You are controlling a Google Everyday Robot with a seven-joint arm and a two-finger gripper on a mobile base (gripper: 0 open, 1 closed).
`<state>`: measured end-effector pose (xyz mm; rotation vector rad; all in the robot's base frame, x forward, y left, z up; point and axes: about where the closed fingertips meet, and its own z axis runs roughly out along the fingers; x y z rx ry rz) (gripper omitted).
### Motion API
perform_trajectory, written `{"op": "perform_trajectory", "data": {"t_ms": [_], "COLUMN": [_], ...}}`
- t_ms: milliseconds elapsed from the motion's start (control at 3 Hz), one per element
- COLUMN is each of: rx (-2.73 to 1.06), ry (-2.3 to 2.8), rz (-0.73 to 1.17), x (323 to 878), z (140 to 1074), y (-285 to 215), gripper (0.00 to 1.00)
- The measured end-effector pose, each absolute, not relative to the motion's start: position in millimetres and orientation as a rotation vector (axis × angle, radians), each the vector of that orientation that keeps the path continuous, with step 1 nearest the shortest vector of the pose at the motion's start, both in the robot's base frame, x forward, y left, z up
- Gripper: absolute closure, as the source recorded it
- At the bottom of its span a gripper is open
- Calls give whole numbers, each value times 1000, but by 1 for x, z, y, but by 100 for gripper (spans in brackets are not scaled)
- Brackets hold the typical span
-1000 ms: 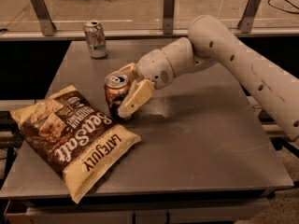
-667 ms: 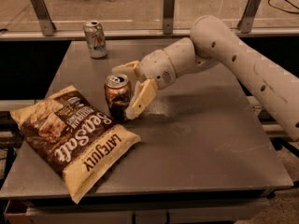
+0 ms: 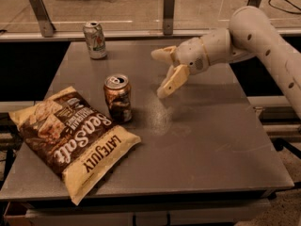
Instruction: Move orange can near brown chip bag
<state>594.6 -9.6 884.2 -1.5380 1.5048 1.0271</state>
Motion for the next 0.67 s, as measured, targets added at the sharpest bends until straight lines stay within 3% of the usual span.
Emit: {"op": "perform_trajectory", "data": {"t_ms": [333,667], "rx": [-1426,-1404], "ry": [1562,1541], "rz": [887,845], "x": [649,659], "z": [887,904], "y": [-73,-82], "gripper": [0,0]}}
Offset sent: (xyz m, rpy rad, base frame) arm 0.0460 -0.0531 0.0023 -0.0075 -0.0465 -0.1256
